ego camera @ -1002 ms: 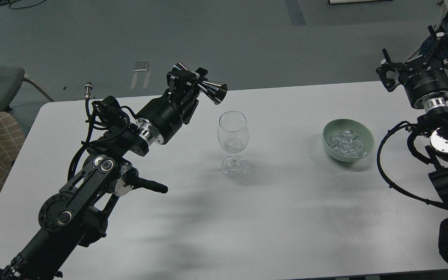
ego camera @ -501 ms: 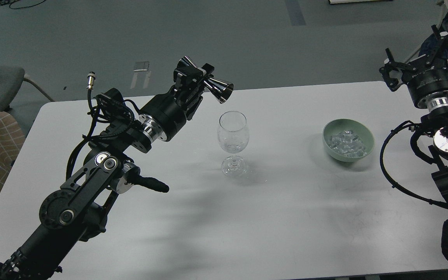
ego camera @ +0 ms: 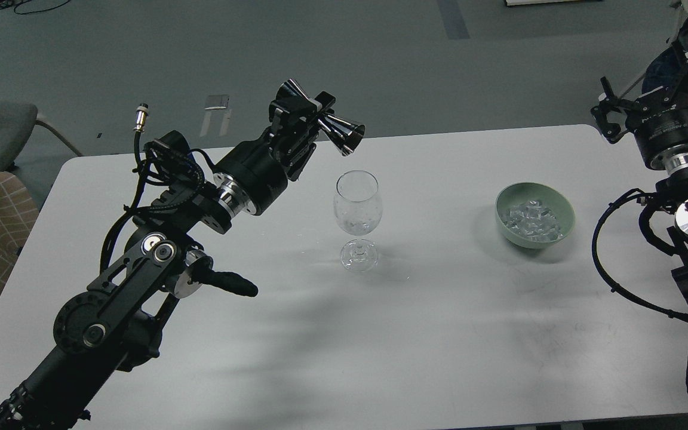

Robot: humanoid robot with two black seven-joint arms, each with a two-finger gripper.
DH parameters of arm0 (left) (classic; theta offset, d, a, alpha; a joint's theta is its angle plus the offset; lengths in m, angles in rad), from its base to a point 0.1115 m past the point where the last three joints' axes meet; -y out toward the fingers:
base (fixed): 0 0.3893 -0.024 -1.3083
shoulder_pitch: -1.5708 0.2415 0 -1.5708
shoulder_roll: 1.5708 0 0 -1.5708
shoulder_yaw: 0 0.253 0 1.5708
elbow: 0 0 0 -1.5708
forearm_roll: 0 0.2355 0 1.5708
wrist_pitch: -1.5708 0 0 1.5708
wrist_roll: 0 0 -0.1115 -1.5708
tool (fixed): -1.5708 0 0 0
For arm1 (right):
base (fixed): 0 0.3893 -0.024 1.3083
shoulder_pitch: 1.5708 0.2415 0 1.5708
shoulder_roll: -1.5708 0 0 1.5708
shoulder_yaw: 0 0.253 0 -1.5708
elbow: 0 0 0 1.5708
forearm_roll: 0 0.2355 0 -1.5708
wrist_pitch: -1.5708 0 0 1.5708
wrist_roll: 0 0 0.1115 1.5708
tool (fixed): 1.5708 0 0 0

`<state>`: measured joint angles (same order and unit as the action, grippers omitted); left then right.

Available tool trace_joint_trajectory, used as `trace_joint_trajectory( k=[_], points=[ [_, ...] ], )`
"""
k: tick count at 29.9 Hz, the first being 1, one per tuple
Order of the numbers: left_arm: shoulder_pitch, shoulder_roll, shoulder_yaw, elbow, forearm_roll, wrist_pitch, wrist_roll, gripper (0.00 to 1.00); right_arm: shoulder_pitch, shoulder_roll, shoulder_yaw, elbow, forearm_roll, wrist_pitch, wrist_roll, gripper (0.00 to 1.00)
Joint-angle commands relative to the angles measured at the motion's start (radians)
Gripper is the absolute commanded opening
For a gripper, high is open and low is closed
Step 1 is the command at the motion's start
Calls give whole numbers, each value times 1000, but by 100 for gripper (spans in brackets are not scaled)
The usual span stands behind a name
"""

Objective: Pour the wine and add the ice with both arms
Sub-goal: 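Carry the jigger back and set it down on the table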

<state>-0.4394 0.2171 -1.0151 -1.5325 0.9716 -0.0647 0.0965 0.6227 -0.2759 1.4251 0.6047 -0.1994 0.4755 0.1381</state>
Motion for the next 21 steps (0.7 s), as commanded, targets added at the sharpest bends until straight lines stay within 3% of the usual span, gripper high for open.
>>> trace_joint_trajectory(
  k=[1, 5, 12, 21],
  points=[
    [34, -8, -52, -3, -114, 8, -11, 21, -4, 0, 0, 0, 0, 0, 0, 100],
    [110, -39, -161, -3, -163, 8, -50, 21, -9, -6, 0, 1, 0, -2, 0, 100],
    [244, -71, -385, 43, -718, 11, -23, 21, -32, -6, -2, 27, -2, -11, 0, 100],
    [332, -88, -546, 112, -893, -4, -21, 22, -66, -8, -3, 23, -6, -11, 0, 100]
  ],
)
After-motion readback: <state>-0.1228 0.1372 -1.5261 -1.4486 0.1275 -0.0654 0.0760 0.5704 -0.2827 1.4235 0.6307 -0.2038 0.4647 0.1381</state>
